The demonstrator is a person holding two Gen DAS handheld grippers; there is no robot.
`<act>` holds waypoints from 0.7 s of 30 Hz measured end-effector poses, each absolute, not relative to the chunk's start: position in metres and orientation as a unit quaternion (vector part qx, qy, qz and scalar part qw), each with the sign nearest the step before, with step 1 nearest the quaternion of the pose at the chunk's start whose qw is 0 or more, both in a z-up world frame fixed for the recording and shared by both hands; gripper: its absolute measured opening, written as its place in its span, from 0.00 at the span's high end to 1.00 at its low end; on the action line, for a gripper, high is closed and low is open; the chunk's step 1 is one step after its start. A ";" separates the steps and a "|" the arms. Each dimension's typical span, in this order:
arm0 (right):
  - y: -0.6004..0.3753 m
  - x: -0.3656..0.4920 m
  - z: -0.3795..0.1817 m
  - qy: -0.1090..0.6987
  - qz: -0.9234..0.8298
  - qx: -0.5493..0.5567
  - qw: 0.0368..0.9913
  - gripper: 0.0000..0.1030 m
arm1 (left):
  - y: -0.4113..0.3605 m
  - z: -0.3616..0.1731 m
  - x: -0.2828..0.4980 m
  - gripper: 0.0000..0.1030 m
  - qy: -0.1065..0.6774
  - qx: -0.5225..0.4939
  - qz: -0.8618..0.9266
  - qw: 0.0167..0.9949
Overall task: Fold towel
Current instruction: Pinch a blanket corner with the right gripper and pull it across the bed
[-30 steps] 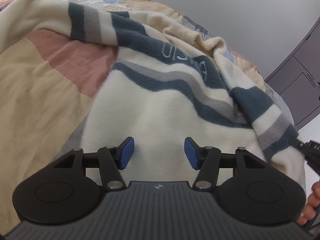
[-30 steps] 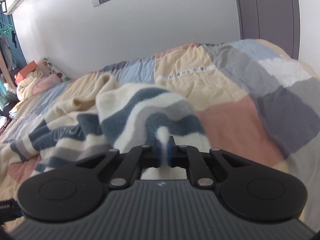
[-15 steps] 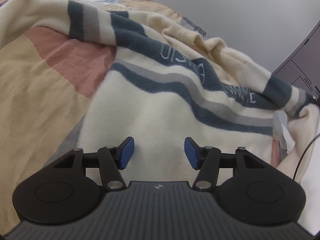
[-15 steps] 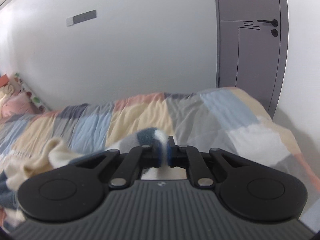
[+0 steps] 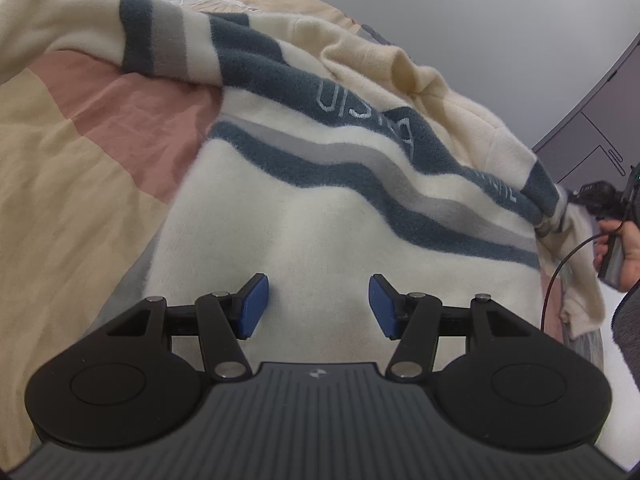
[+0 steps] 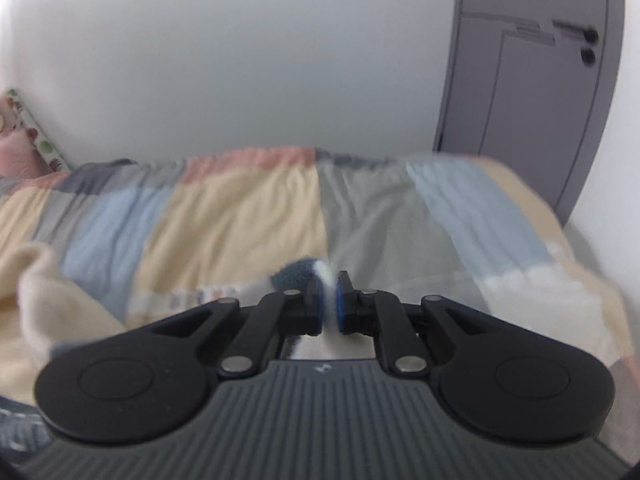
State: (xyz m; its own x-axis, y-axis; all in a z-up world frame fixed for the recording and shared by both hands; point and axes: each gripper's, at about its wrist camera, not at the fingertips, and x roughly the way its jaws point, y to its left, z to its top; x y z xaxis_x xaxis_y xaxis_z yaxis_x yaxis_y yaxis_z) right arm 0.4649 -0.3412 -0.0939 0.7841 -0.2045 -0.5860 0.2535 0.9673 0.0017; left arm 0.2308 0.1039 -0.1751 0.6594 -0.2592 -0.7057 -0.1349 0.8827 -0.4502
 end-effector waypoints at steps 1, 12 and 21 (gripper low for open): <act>-0.350 0.463 -0.105 0.309 -0.121 0.059 0.941 0.86 | 0.104 -0.176 0.233 0.40 0.413 -0.239 -0.036 0.878; -0.411 0.365 -0.129 0.251 -0.090 0.130 0.955 0.20 | 0.110 -0.175 0.231 0.40 0.411 -0.263 -0.042 0.872; -0.410 0.294 -0.146 0.274 -0.087 0.090 0.953 0.20 | 0.112 -0.173 0.223 0.40 0.407 -0.280 -0.041 0.868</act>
State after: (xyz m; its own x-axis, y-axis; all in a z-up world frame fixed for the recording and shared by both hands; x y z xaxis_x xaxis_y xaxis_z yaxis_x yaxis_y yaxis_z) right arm 0.2936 -0.4099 -0.1465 0.8344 -0.1156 -0.5390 0.2145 0.9688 0.1243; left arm 0.2226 0.1123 -0.1726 0.6646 -0.2992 -0.6847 -0.1565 0.8403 -0.5191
